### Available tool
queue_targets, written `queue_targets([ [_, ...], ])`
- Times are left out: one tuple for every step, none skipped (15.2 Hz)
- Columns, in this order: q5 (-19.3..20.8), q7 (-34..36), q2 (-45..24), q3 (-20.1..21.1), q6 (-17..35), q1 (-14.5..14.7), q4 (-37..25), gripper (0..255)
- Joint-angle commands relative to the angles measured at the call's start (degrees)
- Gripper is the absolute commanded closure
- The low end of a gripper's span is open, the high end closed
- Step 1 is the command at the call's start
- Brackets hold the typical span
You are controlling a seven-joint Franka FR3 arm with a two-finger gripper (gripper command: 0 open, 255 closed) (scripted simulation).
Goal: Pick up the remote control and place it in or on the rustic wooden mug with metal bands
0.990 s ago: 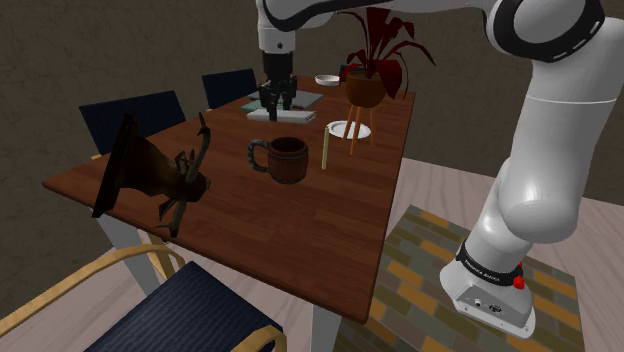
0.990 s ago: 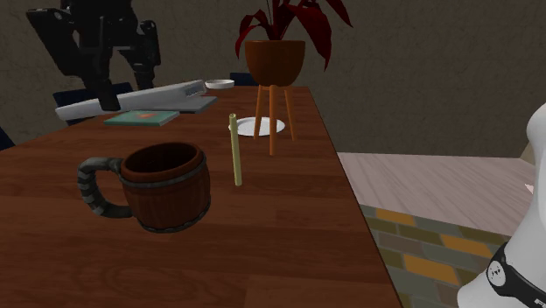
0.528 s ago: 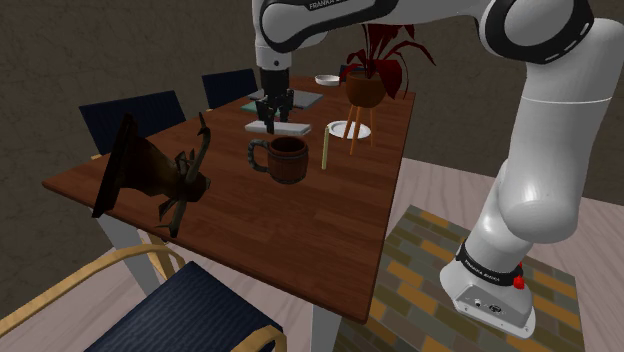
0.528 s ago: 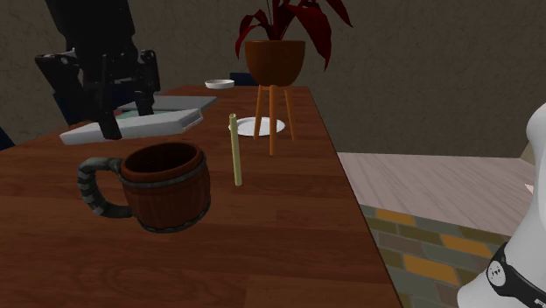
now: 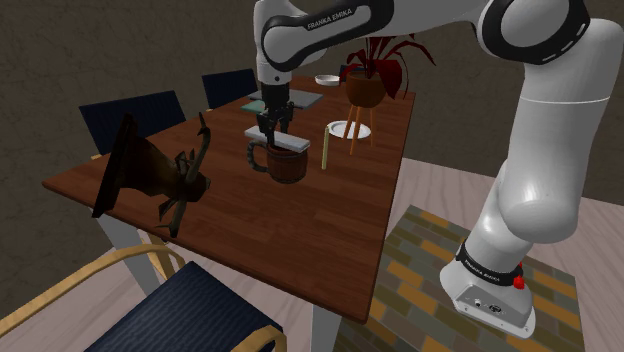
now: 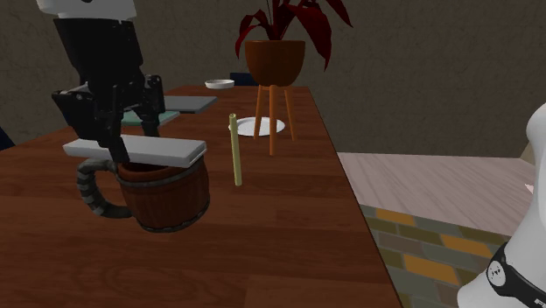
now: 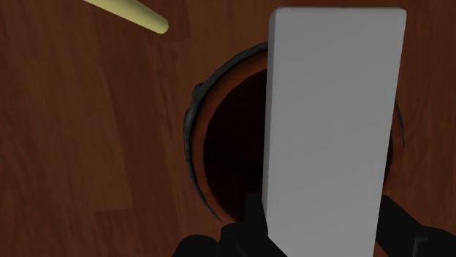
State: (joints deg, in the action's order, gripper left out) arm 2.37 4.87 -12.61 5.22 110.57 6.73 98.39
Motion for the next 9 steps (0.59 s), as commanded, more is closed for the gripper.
queue_targets([
  [0.0,0.1,-0.1,0.0,0.3,0.0,0.3,255],
  [0.0,0.1,-0.1,0.0,0.3,0.0,0.3,255],
  [0.0,0.1,-0.1,0.0,0.3,0.0,0.3,255],
  [0.0,0.1,-0.1,0.0,0.3,0.0,0.3,255],
  [0.0,0.1,-0.1,0.0,0.3,0.0,0.3,255],
  [0.0,0.1,-0.1,0.0,0.3,0.0,0.3,255],
  [0.0,0.1,-0.2,0.0,0.3,0.0,0.2,0],
  [0.0,0.1,-0.1,0.0,0.3,0.0,0.3,0],
  [0.0,0.1,-0.1,0.0,0.3,0.0,0.3,0],
])
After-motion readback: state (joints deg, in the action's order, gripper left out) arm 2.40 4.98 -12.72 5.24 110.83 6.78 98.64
